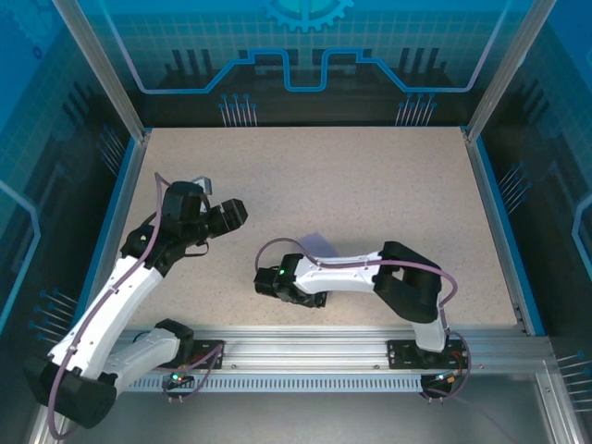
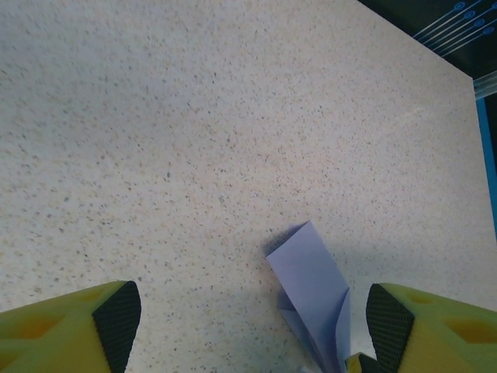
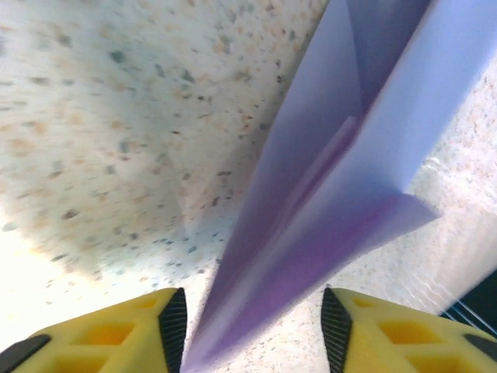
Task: Fold a paper plane with a square sheet of paper (fold left side to right side)
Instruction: Turn over the paper at the center of the table, then fold the wing for the fifth time at the center of the table.
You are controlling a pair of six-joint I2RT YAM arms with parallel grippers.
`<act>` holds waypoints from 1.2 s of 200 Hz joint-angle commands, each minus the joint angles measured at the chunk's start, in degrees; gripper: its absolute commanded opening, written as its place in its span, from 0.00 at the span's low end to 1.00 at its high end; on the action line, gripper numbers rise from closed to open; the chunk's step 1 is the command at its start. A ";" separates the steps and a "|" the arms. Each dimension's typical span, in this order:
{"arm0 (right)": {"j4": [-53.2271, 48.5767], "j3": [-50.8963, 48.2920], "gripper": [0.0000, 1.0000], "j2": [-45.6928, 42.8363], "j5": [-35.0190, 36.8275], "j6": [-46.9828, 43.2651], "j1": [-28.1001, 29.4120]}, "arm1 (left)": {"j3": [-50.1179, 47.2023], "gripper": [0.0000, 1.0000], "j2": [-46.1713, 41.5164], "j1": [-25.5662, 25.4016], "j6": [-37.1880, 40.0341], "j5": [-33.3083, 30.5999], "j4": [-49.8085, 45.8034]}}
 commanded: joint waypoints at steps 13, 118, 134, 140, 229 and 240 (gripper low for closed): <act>3.44 -3.71 0.64 -8.67 -10.67 -0.42 -1.35 | -4.15 0.80 2.70 6.09 -3.08 14.13 5.50; 32.29 -28.72 0.86 -47.09 -29.97 13.15 -24.47 | -14.54 0.71 18.53 -1.18 -8.45 29.56 26.62; 36.20 -32.37 0.93 -51.03 -32.74 15.41 -28.23 | -14.47 0.71 22.04 -3.83 -10.24 29.31 30.39; 37.32 -33.44 0.96 -51.97 -33.47 16.11 -29.36 | -14.26 0.70 23.45 -4.85 -10.76 29.30 31.59; 41.65 -39.08 1.00 -53.87 -40.76 20.25 -37.37 | -6.73 0.64 42.84 -13.07 -12.66 29.11 41.03; 41.80 -39.10 1.00 -53.27 -40.79 19.60 -37.45 | -5.66 0.60 44.49 -13.24 -12.29 29.13 41.52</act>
